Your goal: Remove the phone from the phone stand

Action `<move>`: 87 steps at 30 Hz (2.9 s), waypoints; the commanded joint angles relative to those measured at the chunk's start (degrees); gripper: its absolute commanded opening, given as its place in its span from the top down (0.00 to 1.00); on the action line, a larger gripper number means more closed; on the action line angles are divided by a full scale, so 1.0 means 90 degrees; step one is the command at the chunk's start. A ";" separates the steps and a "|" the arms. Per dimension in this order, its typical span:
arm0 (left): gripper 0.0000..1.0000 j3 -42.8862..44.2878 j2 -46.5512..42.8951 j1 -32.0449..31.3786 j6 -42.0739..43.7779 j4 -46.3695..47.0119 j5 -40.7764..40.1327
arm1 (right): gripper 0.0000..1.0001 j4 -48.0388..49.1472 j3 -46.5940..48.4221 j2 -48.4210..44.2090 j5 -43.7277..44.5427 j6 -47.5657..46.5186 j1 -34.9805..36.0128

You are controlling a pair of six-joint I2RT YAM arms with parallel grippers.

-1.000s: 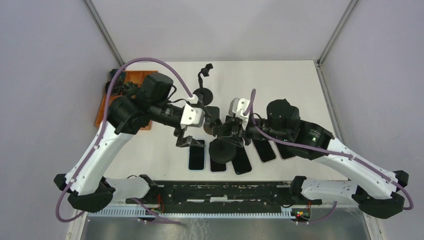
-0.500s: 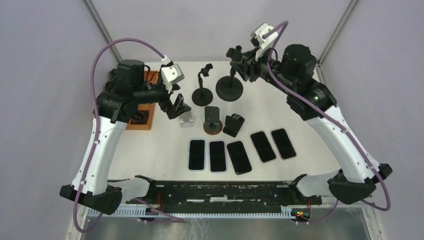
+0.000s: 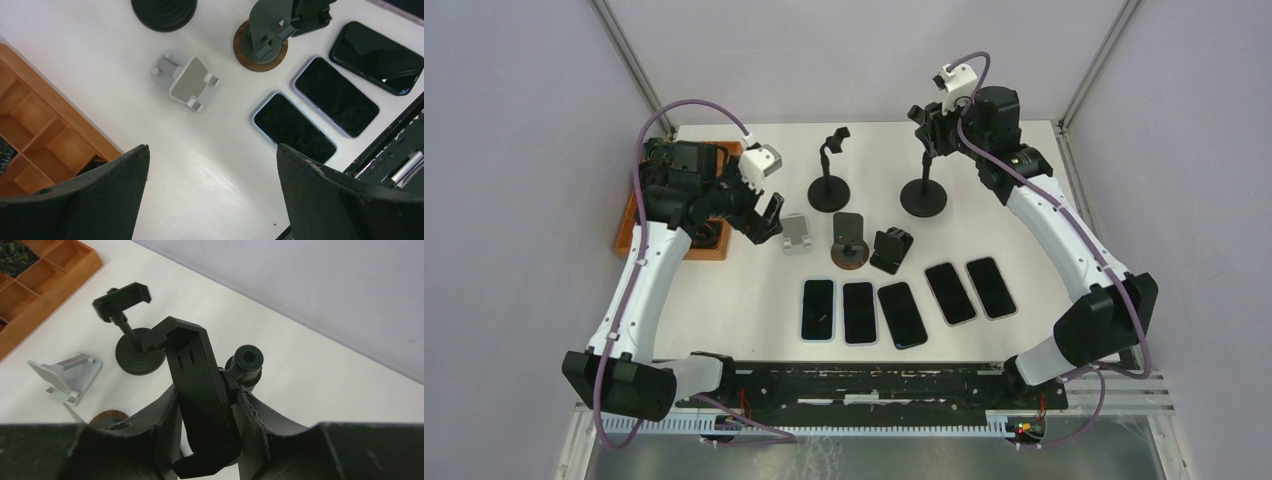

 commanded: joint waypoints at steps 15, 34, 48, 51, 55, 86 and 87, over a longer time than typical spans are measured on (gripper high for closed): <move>0.00 -0.1278 -0.0084 0.0068 -0.0842 0.1395 -0.0151 | 1.00 0.2903 -0.0138 0.1360 -0.0846 0.0140 -0.0597; 0.00 -0.0871 -0.0347 0.0139 -0.1243 0.1616 -0.0778 | 0.02 0.1631 -0.0936 -0.0739 -0.0041 -0.0061 -0.0593; 0.00 -0.4222 -0.1328 0.0280 -0.1243 0.4416 -0.1069 | 0.02 0.3046 -0.7513 -0.5239 0.4687 0.0915 -0.0610; 0.00 -0.4820 -0.1290 0.0290 -0.1244 0.5230 -0.0919 | 0.02 0.4449 -0.8730 -0.5738 0.5550 0.0609 -0.0609; 0.00 -0.5560 -0.1089 0.0464 -0.1527 0.6602 -0.0740 | 0.02 0.6470 -0.9933 -0.5439 0.6315 0.0289 -0.0608; 0.00 -0.7677 0.1322 0.0994 -0.2591 1.3796 -0.1467 | 0.02 1.2303 -1.1160 -0.1397 0.5583 -0.1095 -0.0628; 0.00 -0.7737 0.1332 0.0994 -0.2618 1.3908 -0.1564 | 0.02 1.2584 -1.1242 -0.1340 0.5537 -0.1138 -0.0622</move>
